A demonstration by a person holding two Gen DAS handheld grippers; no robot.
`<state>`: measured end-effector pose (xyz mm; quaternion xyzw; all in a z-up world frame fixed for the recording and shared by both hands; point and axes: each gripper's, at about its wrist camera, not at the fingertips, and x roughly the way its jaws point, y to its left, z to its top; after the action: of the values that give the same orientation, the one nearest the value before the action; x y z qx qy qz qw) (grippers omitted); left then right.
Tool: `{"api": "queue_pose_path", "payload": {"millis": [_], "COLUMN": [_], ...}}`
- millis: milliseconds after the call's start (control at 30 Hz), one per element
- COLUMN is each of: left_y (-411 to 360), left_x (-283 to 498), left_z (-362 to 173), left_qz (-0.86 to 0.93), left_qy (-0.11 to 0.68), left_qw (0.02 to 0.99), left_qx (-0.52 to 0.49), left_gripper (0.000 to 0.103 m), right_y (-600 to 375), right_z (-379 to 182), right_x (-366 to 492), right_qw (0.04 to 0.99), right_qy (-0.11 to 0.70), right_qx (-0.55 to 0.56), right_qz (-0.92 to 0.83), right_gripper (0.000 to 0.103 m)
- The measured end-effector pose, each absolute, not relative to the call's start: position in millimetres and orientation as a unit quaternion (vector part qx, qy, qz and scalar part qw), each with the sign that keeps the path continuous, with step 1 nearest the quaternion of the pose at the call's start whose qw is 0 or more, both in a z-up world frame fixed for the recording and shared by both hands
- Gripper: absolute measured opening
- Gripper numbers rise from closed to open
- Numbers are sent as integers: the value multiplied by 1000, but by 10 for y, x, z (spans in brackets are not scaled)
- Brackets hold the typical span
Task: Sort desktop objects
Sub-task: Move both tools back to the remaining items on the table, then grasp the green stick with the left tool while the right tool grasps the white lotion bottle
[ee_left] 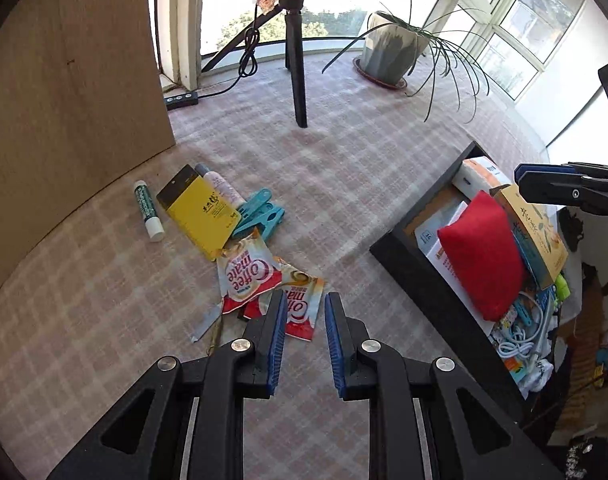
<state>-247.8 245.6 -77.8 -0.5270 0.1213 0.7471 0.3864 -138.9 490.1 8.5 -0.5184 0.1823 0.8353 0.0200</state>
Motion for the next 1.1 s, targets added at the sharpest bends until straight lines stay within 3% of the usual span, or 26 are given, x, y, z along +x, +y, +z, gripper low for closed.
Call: {"api": "queue_pose_path", "payload": {"millis": [300,500,800,1100], "left_y": [2044,2091,2139,2244], "left_x": [-3342,-3575,-3725,-3879], "left_z": [-1058,-1251,-1399,-1461], "left_qz": [754,758,755,762], "left_qy": [70,70,70,65], "left_qw": [342,336,340,323], "left_qx": [-556,-555,-556,-558], "left_gripper": [21,21,21,21], "right_y": [4516,4347,4394,4610], "right_z": [-394,-858,-1334,-1201], "right_x": [-2705,-3274,-3571,-3542], "right_qw": [-77,-61,-63,-31], "right_qy": [208,202,241,244], "right_qx": [-575,-606,-629,-596], "right_qz": [788,767,737,765], "right_gripper": [24,24,22,23]}}
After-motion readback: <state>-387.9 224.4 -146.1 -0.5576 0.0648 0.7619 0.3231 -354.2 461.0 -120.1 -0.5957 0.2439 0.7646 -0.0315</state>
